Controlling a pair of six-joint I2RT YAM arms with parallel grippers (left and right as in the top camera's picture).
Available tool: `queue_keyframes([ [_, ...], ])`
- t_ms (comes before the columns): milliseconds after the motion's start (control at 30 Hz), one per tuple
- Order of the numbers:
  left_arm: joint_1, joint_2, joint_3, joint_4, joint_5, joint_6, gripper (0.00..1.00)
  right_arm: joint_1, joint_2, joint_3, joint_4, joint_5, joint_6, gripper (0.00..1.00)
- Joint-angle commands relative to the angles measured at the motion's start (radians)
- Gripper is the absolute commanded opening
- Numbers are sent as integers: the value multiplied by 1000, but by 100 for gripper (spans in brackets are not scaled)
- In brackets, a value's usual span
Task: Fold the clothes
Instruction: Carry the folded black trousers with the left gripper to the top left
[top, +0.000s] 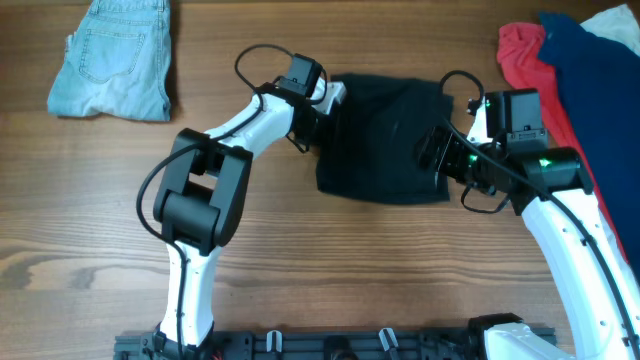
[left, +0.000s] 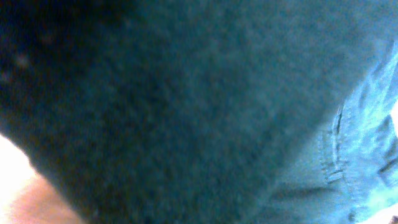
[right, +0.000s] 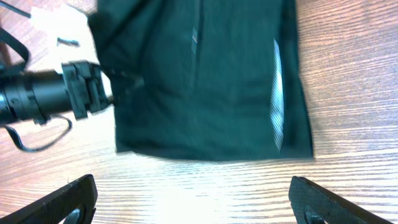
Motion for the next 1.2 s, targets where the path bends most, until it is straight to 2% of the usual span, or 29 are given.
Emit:
queue_keyframes([
  [0,106,38,-15,108,-335,155,4,0,-16,14,-20,21,-15,99],
  [167,223,38,-15,315,-351,339,4,0,-16,14,-64,21,-18,99],
  [267,311,38,-15,509,-408,360,4,0,-16,14,-76,21,-13,99],
  [333,352,38,-11,579,-437,360,4,0,-16,14,-82,21,-13,99],
  [433,409,38,17,611,-496,360,4,0,-16,14,-82,21,-11,99],
  [600,448,29,50,637,-679,346,4,0,-16,14,-82,21,-10,99],
  [667,446,10,51,648,-761,266,4,0,-16,14,-82,21,-10,99],
  [933,449,-87,51,597,-818,-113,4,0,-16,14,-104,21,-11,100],
  [1000,448,-111,51,569,-915,-198,4,0,-16,14,-109,21,-11,100],
  [1167,448,-178,51,524,-926,-209,4,0,-16,14,-104,21,-11,100],
])
